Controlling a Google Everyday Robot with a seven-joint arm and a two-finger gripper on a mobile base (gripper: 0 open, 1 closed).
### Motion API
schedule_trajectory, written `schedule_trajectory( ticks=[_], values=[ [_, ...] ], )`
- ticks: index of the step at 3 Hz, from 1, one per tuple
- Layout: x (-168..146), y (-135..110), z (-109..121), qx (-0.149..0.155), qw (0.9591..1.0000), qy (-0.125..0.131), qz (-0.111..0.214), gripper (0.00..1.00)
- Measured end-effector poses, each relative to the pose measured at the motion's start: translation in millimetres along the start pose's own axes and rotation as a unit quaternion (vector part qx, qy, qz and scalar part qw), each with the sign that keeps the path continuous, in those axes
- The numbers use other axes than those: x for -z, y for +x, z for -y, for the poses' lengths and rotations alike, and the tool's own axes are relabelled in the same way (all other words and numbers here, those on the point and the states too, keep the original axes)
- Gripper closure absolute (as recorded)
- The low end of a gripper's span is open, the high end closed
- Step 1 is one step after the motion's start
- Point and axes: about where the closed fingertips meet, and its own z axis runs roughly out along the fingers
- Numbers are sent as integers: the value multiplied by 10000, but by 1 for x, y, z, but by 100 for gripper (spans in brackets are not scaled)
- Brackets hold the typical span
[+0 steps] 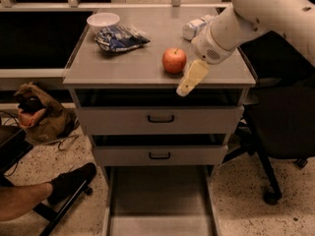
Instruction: Place apple into bottom drawer
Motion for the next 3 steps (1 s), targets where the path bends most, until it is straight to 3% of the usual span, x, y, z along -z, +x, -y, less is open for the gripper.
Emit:
schedule_trajectory(
  ticks=[1, 3],
  values=[
    [-26, -21, 25, 106, 9999, -2, 28, 0],
    [-48, -20, 28, 93, 9999, -138, -8, 0]
  ],
)
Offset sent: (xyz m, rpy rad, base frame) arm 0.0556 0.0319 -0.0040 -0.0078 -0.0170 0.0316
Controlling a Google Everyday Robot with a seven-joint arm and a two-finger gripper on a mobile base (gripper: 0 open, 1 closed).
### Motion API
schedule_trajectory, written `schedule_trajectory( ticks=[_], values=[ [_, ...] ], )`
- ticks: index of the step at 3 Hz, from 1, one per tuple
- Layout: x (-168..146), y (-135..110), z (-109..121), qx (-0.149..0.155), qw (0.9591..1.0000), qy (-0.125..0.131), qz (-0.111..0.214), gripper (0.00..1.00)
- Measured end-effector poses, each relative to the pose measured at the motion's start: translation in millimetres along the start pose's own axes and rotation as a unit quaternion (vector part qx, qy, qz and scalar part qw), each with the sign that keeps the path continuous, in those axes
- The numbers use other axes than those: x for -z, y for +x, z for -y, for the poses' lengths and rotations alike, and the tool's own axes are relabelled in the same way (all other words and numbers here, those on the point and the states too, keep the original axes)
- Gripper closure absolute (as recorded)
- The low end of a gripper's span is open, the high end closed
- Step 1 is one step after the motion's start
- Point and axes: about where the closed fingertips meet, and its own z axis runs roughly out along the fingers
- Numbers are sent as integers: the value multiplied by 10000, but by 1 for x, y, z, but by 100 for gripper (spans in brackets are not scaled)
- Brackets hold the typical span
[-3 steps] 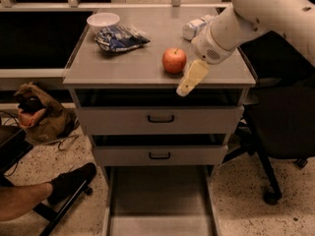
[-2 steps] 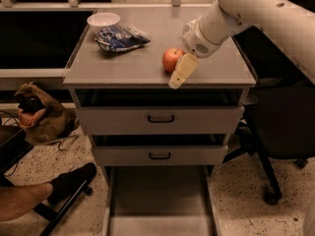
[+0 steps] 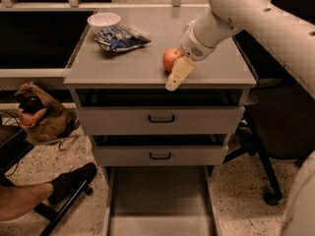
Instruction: Place apple into bottom drawer
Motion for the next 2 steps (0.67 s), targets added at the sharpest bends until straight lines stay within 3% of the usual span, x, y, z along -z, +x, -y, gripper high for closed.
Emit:
schedule_trajectory(
  ticks=[2],
  values=[
    [-24, -7, 6, 82, 9999, -94, -16, 0]
  ],
)
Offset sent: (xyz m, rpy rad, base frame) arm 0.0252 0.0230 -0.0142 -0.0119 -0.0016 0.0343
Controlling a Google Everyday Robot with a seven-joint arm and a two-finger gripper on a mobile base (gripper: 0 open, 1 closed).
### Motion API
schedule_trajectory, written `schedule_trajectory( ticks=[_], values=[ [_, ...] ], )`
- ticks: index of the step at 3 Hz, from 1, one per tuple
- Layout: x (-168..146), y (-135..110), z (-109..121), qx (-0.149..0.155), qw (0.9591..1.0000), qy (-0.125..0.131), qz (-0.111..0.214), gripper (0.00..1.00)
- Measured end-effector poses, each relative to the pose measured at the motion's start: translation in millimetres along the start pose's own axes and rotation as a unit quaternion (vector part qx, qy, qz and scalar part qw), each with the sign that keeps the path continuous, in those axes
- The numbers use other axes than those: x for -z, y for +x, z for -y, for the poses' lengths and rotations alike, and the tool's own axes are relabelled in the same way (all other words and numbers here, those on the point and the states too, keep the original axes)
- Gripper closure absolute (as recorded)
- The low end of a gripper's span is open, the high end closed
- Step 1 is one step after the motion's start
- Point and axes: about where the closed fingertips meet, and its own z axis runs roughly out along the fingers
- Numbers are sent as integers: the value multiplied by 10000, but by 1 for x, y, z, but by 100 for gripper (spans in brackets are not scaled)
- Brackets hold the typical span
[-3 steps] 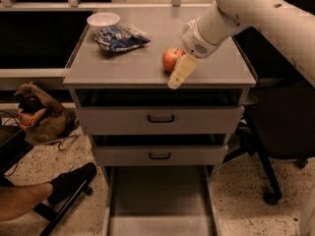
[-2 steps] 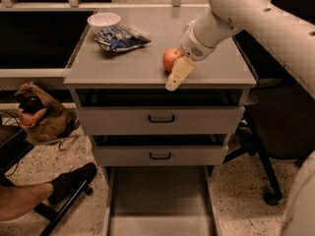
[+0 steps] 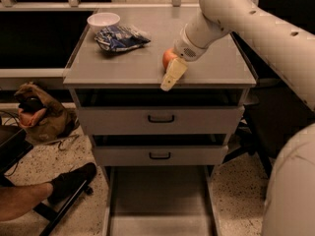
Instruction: Place apple into bottom drawer
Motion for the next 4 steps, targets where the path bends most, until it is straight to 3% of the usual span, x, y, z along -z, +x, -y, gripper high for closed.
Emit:
schedule_trajectory(
  ticks=[2, 4],
  values=[
    [-8, -19, 14, 193, 9997, 118, -13, 0],
    [-10, 8, 18, -32, 9997, 92, -229, 0]
  ],
)
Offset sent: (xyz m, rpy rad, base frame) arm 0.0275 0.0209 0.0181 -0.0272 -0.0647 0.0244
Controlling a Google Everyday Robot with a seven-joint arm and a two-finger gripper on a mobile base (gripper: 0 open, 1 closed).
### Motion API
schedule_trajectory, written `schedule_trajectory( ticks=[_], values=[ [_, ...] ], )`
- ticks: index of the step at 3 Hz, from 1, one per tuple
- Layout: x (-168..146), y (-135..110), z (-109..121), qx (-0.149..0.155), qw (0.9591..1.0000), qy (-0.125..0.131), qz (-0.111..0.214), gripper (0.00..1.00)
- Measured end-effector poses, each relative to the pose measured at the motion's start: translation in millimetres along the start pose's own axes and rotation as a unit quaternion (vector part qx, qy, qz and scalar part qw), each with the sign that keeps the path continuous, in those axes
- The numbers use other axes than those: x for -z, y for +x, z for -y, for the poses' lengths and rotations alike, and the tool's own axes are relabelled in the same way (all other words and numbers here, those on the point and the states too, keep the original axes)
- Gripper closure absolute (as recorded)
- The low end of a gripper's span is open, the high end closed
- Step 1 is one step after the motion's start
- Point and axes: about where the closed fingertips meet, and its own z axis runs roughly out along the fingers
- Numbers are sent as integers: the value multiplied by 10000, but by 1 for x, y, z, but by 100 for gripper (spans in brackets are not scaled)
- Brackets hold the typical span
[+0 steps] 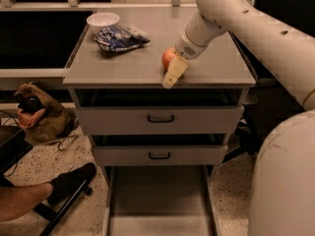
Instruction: Place apple into bottom drawer
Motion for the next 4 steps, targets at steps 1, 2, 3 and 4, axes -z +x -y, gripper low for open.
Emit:
schedule_trajectory(
  ticks=[1, 2, 3, 4],
  values=[
    [3, 9, 1, -74, 10000, 42, -5, 19],
    [3, 9, 1, -74, 10000, 42, -5, 42],
    [5, 5, -4, -3, 10000, 62, 13, 65],
    [31, 1, -23, 130, 9999, 29, 77, 88]
  ],
)
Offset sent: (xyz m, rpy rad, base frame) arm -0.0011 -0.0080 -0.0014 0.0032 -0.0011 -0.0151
